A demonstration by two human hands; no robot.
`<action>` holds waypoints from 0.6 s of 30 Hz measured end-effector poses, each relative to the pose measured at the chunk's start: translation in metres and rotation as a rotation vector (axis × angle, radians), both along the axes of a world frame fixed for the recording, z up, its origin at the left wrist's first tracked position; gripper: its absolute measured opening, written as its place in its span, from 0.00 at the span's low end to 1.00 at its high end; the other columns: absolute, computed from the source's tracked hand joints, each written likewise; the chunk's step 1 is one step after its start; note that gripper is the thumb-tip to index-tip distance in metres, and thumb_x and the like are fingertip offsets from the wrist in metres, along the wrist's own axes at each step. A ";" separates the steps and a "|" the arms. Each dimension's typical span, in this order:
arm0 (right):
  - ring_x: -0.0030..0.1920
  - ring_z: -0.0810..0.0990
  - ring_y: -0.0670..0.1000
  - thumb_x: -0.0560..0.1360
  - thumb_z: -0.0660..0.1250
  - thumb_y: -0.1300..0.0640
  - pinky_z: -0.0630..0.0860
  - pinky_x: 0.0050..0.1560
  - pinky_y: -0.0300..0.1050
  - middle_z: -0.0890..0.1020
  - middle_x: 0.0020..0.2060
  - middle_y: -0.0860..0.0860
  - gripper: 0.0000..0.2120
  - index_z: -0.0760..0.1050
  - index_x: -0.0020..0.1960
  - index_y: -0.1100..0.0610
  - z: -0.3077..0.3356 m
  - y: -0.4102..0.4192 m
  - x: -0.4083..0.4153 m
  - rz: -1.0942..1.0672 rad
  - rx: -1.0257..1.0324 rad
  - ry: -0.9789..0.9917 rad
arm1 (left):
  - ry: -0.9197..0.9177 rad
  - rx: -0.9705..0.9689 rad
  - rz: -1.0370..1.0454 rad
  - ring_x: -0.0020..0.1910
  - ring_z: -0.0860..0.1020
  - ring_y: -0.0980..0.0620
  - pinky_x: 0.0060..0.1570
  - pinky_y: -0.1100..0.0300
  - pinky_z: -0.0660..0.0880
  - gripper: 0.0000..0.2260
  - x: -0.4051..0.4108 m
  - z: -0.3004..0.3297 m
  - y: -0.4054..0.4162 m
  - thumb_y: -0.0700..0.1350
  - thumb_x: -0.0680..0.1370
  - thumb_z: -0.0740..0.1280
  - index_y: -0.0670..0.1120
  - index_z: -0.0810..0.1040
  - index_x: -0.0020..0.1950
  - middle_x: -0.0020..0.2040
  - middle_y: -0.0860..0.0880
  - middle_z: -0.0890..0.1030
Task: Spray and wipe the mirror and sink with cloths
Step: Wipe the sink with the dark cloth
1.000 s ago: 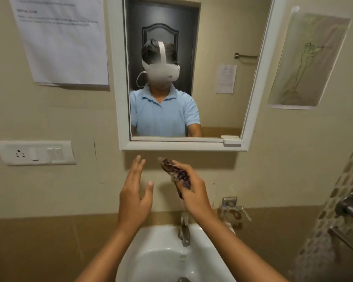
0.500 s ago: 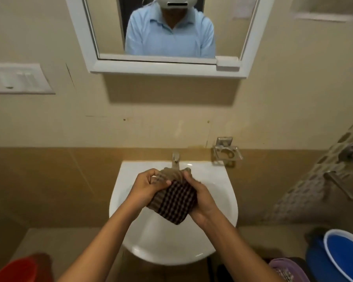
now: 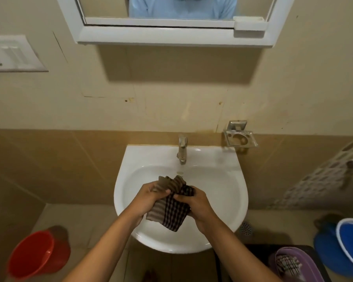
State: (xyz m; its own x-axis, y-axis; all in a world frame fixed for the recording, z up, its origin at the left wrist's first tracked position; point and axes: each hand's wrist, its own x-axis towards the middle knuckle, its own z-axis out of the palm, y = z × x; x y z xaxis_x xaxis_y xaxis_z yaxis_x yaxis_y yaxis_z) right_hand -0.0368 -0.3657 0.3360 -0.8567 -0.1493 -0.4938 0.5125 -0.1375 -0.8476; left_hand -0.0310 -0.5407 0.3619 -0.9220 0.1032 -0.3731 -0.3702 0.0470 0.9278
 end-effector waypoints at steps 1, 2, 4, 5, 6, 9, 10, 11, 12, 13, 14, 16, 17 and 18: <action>0.53 0.85 0.56 0.70 0.75 0.65 0.82 0.50 0.51 0.87 0.50 0.54 0.15 0.81 0.57 0.59 -0.004 -0.003 -0.002 -0.009 -0.017 -0.012 | 0.025 -0.034 -0.003 0.51 0.84 0.44 0.53 0.52 0.80 0.07 -0.005 -0.001 -0.002 0.41 0.78 0.69 0.46 0.84 0.54 0.49 0.44 0.86; 0.53 0.85 0.56 0.71 0.75 0.65 0.82 0.50 0.52 0.87 0.50 0.54 0.15 0.81 0.57 0.58 -0.007 -0.008 -0.005 -0.014 -0.023 -0.020 | 0.042 -0.073 -0.007 0.51 0.84 0.46 0.54 0.52 0.79 0.07 -0.010 -0.005 -0.007 0.41 0.78 0.69 0.46 0.84 0.54 0.49 0.46 0.86; 0.53 0.85 0.56 0.73 0.73 0.65 0.82 0.51 0.52 0.86 0.51 0.55 0.13 0.81 0.57 0.58 -0.012 -0.020 -0.013 -0.036 -0.003 -0.030 | 0.063 -0.153 0.005 0.51 0.83 0.48 0.55 0.53 0.78 0.07 -0.021 -0.013 -0.020 0.38 0.78 0.67 0.46 0.84 0.53 0.49 0.48 0.86; 0.52 0.84 0.55 0.74 0.72 0.65 0.83 0.50 0.51 0.86 0.52 0.55 0.12 0.80 0.57 0.58 -0.014 -0.028 -0.018 -0.048 0.015 -0.033 | 0.071 -0.180 0.028 0.51 0.83 0.48 0.54 0.53 0.78 0.08 -0.028 -0.017 -0.028 0.36 0.78 0.67 0.45 0.83 0.52 0.49 0.47 0.86; 0.51 0.85 0.54 0.75 0.71 0.65 0.83 0.47 0.48 0.86 0.52 0.55 0.11 0.80 0.56 0.58 -0.014 -0.035 -0.025 -0.055 0.035 -0.029 | 0.080 -0.198 0.058 0.51 0.83 0.48 0.53 0.54 0.78 0.08 -0.034 -0.022 -0.035 0.34 0.78 0.66 0.44 0.83 0.52 0.49 0.46 0.85; 0.49 0.84 0.50 0.75 0.71 0.66 0.82 0.41 0.42 0.85 0.50 0.52 0.09 0.78 0.52 0.54 -0.017 -0.062 -0.048 -0.084 0.063 -0.022 | 0.129 -0.288 0.137 0.50 0.82 0.49 0.47 0.60 0.76 0.11 -0.060 -0.033 -0.059 0.32 0.77 0.65 0.44 0.81 0.53 0.49 0.47 0.84; 0.50 0.84 0.51 0.75 0.71 0.67 0.83 0.45 0.45 0.84 0.51 0.53 0.10 0.78 0.52 0.55 -0.019 -0.069 -0.055 -0.100 0.057 -0.027 | 0.148 -0.313 0.153 0.49 0.81 0.51 0.45 0.61 0.75 0.12 -0.070 -0.037 -0.064 0.31 0.76 0.65 0.46 0.81 0.51 0.48 0.49 0.84; 0.52 0.84 0.53 0.74 0.71 0.68 0.83 0.51 0.50 0.84 0.53 0.55 0.12 0.77 0.54 0.56 -0.022 -0.075 -0.062 -0.118 0.055 -0.030 | 0.165 -0.323 0.166 0.47 0.81 0.53 0.44 0.62 0.74 0.12 -0.079 -0.039 -0.067 0.31 0.76 0.64 0.47 0.81 0.49 0.46 0.50 0.84; 0.54 0.83 0.55 0.74 0.71 0.69 0.81 0.56 0.54 0.83 0.56 0.57 0.14 0.76 0.57 0.58 -0.026 -0.082 -0.070 -0.142 0.062 -0.033 | 0.180 -0.329 0.172 0.47 0.80 0.54 0.43 0.63 0.73 0.13 -0.090 -0.042 -0.070 0.31 0.75 0.64 0.48 0.80 0.48 0.45 0.52 0.83; 0.56 0.83 0.56 0.73 0.70 0.70 0.80 0.59 0.56 0.83 0.57 0.58 0.17 0.75 0.60 0.60 -0.030 -0.087 -0.078 -0.174 0.066 -0.043 | 0.197 -0.341 0.173 0.46 0.80 0.54 0.42 0.63 0.73 0.13 -0.101 -0.044 -0.073 0.31 0.75 0.63 0.48 0.80 0.47 0.44 0.53 0.83; 0.56 0.82 0.57 0.73 0.70 0.71 0.80 0.59 0.55 0.83 0.58 0.59 0.20 0.73 0.63 0.62 -0.035 -0.091 -0.086 -0.210 0.056 -0.061 | 0.212 -0.357 0.167 0.46 0.80 0.54 0.43 0.62 0.73 0.13 -0.113 -0.047 -0.074 0.31 0.75 0.63 0.48 0.80 0.47 0.44 0.52 0.83; 0.58 0.82 0.56 0.75 0.68 0.70 0.80 0.57 0.49 0.82 0.58 0.58 0.21 0.72 0.66 0.62 -0.042 -0.096 -0.098 -0.275 -0.006 -0.098 | 0.228 -0.388 0.167 0.46 0.79 0.51 0.46 0.59 0.73 0.12 -0.135 -0.052 -0.075 0.31 0.74 0.62 0.45 0.80 0.48 0.45 0.49 0.83; 0.58 0.81 0.55 0.76 0.67 0.69 0.80 0.56 0.47 0.82 0.58 0.57 0.20 0.72 0.67 0.61 -0.044 -0.097 -0.103 -0.303 -0.029 -0.110 | 0.229 -0.401 0.171 0.46 0.79 0.49 0.47 0.57 0.73 0.11 -0.146 -0.055 -0.075 0.31 0.74 0.62 0.43 0.80 0.48 0.45 0.47 0.83; 0.59 0.81 0.55 0.76 0.66 0.69 0.79 0.57 0.46 0.82 0.58 0.57 0.20 0.72 0.67 0.61 -0.045 -0.098 -0.108 -0.332 -0.039 -0.121 | 0.236 -0.417 0.175 0.46 0.79 0.48 0.48 0.56 0.72 0.10 -0.156 -0.059 -0.074 0.31 0.74 0.62 0.43 0.80 0.48 0.45 0.46 0.83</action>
State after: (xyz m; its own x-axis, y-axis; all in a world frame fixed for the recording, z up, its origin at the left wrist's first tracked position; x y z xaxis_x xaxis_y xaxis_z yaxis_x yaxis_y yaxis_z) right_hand -0.1452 -0.4635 0.2906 -0.7971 0.1067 -0.5944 0.5313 -0.3440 -0.7742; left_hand -0.1871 -0.6147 0.3034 -0.9763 -0.1737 -0.1294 -0.1886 0.3873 0.9025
